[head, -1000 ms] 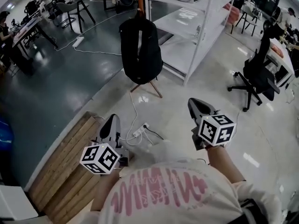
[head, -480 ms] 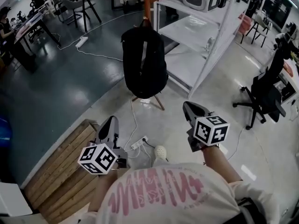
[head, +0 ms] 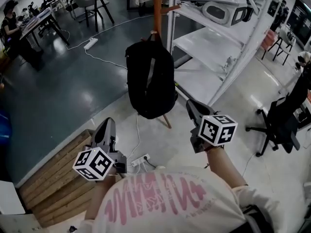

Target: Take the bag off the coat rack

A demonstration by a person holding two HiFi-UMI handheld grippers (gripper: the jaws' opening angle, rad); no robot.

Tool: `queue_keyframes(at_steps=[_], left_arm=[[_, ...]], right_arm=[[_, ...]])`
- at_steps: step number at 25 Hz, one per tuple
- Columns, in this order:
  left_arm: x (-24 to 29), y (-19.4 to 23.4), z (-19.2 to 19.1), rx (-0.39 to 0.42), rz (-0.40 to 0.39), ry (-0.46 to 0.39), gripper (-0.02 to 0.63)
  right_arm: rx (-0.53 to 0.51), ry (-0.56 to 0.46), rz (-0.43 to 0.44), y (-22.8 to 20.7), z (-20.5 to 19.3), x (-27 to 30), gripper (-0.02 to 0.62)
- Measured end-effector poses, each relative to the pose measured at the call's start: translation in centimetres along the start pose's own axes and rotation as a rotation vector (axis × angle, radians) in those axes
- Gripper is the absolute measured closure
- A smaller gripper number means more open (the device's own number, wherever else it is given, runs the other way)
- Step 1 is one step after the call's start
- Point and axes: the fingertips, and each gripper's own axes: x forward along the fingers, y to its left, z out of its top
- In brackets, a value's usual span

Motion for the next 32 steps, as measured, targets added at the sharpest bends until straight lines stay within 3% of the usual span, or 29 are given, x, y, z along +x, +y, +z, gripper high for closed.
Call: queue_keyframes(at_steps=[4,9,15,25,32], left_arm=[[1.7,-0.1,-0.1,-0.030,0.010,0.016,0.601],[3.9,0.1,-0.5,-0.007,0.031,0.057,0.603],[6.3,-0.9,-1.1,0.015,-0.002,0.091,0.603],[9.8,0.0,-3.4,-0.020,-0.031,0.144,0.601],[12.9,1.7,-2.7,-0.043,-0.073,0.155,0.601]], right_arm=[[0.013,-0.005,0.012,-1.6,1.1,1.5,0.589],[0.056,0.015,0.014,-2.9,0.1,2.6,0.589],[0.087,0.032,0.019,-3.7,-1.5,3.0,0.589],[0.098,0.040,0.062,-3.6,-2.5,5.1,0.589],[0.081,0.052,0.028,-4.2,-2.1,8.2,0.589]])
